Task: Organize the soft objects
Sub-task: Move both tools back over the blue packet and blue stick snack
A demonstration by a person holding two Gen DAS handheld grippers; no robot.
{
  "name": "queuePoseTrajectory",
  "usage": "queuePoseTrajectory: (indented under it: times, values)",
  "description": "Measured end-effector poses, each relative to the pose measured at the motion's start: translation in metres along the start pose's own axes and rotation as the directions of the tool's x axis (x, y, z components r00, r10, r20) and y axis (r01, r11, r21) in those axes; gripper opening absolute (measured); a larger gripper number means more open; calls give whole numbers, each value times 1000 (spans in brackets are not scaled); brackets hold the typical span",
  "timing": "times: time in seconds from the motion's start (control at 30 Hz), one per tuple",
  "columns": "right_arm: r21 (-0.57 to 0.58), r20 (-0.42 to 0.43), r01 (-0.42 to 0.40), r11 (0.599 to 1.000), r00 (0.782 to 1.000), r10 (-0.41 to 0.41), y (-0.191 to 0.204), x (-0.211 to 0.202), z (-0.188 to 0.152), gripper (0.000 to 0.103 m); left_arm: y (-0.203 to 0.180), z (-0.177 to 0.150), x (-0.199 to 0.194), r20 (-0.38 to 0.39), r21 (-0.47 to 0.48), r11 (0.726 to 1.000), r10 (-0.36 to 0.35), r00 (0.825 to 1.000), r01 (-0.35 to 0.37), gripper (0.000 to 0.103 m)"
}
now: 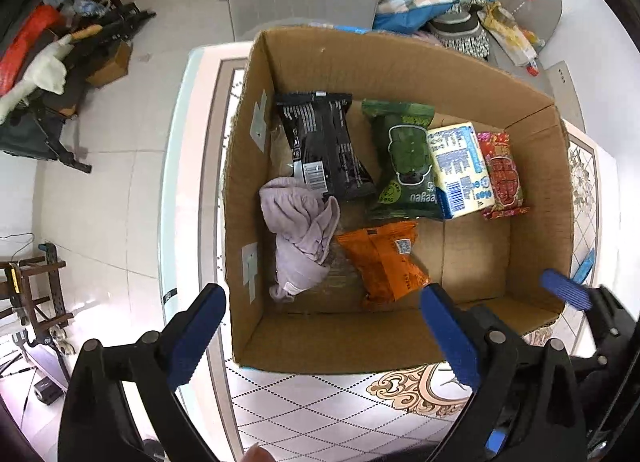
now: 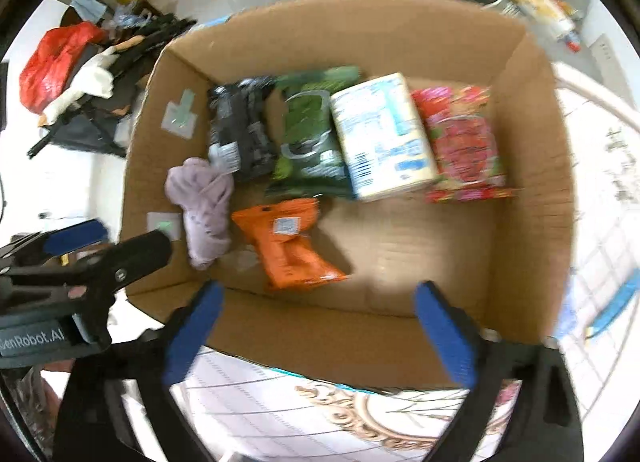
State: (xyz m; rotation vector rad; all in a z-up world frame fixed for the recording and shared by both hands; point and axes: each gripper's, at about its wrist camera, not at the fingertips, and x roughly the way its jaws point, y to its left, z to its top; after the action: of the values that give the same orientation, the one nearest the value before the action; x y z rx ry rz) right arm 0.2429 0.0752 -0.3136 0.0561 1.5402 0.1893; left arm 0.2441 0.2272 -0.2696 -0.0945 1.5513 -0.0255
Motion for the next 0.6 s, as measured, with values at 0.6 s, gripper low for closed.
queuePoseTrajectory:
  times: [0.6]
  values:
    - [1,190,38,999,981,-37,-45,-98,-64,103,-60,-61,-80,242,14,1000,9,970,-12,100]
